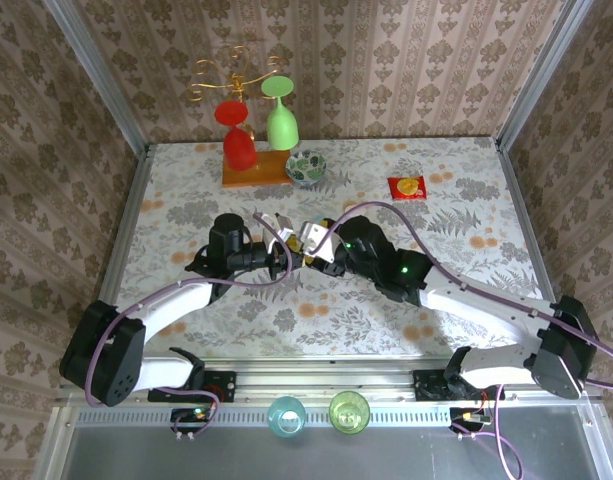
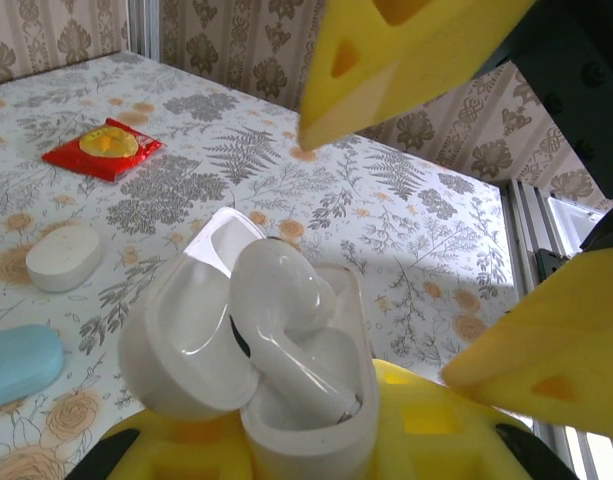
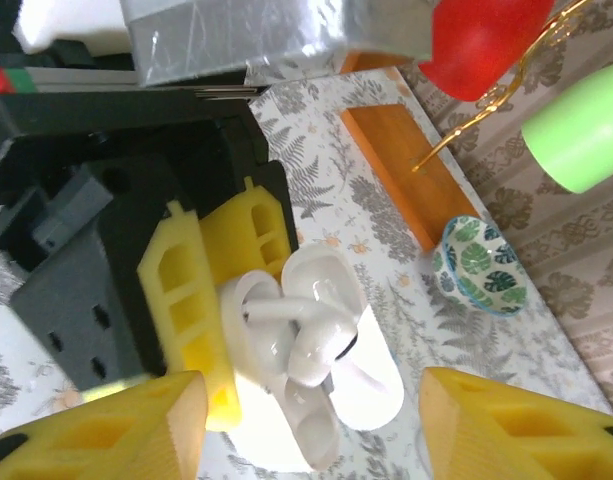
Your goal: Insert the wireless bluetooth earbuds into the charging case
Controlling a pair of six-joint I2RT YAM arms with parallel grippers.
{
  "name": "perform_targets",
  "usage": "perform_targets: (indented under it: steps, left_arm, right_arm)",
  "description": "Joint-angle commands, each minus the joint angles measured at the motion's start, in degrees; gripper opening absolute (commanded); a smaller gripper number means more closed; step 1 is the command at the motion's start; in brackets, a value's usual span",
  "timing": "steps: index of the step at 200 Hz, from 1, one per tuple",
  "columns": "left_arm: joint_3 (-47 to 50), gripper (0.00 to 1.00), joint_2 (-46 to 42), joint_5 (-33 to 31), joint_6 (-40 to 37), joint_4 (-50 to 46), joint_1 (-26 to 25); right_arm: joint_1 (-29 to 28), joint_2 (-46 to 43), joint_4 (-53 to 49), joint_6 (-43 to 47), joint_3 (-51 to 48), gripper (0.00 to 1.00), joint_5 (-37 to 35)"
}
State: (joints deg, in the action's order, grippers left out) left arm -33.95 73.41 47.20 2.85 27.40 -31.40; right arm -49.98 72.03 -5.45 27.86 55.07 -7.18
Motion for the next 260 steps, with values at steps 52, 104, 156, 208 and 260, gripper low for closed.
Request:
perform_targets:
  steps: [52,104,156,208,260]
  left_arm:
    - [0.1,0.08,-0.3,2.0,-1.2,7.0,0.8]
    - [1.6,0.08,-0.4,1.5,-5.1,9.1,0.7]
    - [1.4,0.08,0.0,0.4,-7.2,8.1,0.7]
    - [1.3,0.08,0.5,-2.3,-9.9,6.5,0.5]
    - [1.5,0.08,0.5,-3.8,-13.7,5.6,0.4]
  right_arm:
    - [9.9,-9.3,6.7,-24.5,-5.0,0.66,17.3]
    - [11.9,-3.7,-0.5,-40.2,2.5,0.49,21.3]
    - [11.3,-0.2,-2.9,-45.8,6.0,0.45,24.0]
    - [11.4,4.5,-12.5,-54.2,12.9,0.44,24.3]
    - [11.5,7.3,-22.3,-58.3,18.6,0.42,24.8]
